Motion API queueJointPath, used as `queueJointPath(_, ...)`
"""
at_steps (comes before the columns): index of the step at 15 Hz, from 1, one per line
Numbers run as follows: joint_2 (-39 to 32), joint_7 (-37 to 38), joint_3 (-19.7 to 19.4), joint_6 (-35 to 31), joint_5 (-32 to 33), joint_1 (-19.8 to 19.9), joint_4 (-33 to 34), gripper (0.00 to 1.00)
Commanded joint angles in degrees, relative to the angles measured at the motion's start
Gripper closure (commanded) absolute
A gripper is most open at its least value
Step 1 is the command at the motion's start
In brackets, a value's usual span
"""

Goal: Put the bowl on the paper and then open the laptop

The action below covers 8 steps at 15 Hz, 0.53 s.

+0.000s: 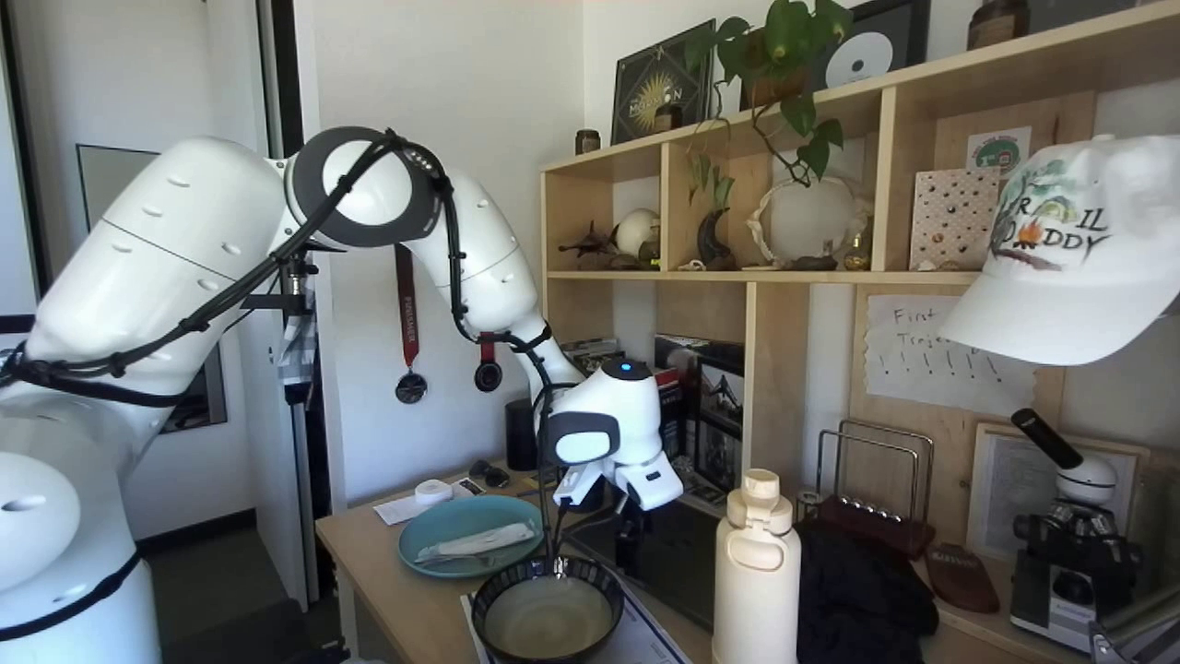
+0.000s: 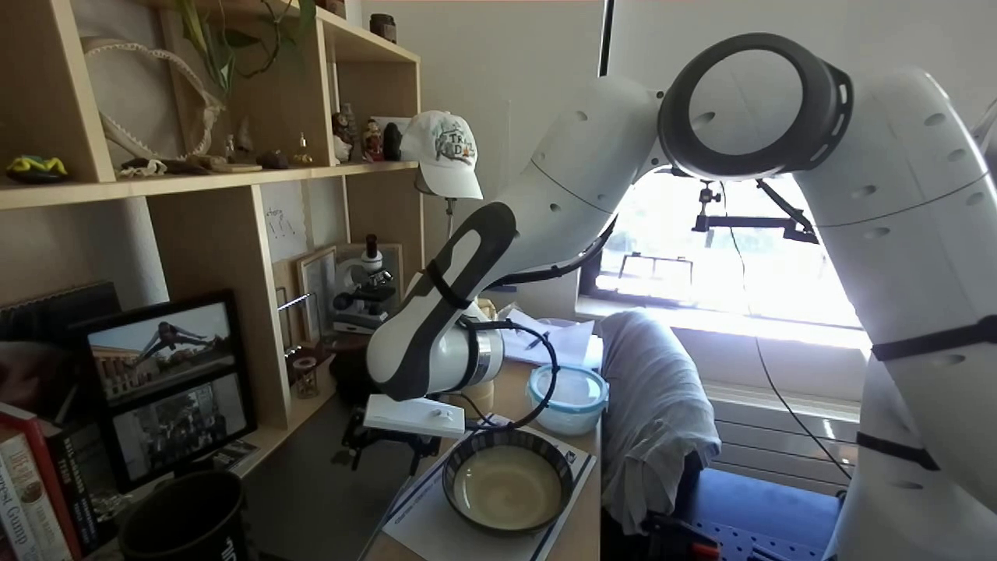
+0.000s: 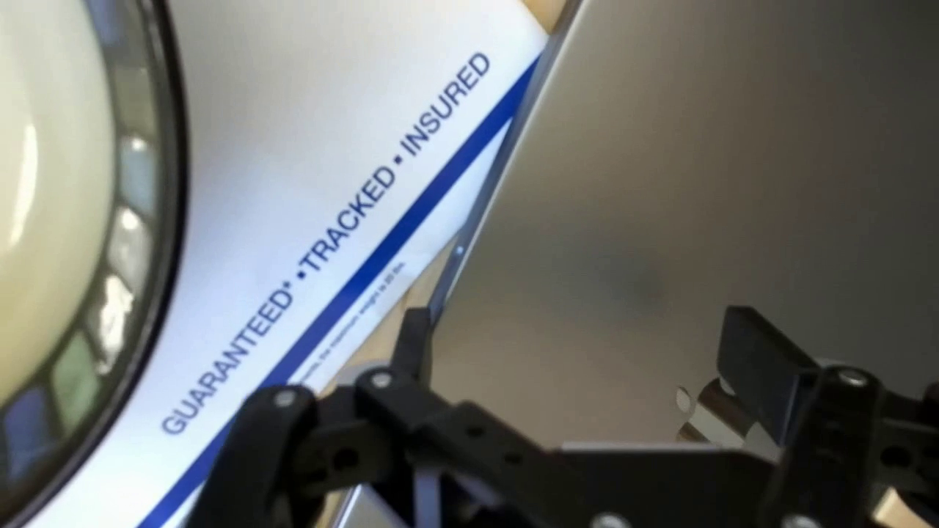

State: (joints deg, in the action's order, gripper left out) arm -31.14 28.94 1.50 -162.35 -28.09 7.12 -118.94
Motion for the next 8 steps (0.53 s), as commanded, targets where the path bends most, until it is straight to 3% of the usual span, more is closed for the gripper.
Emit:
queueJointPath(1,0.43,3.27,-1.74,4.27,-1.04,-2.09,0.74,0.00)
queueJointPath(4,-0.47,5.22,-2.47,5.33,-0.92,-2.93,1.35,0.00)
queueJointPath(8,-2.08,5.12,-2.25,1.15,-1.34,-3.24,2.15,0.00)
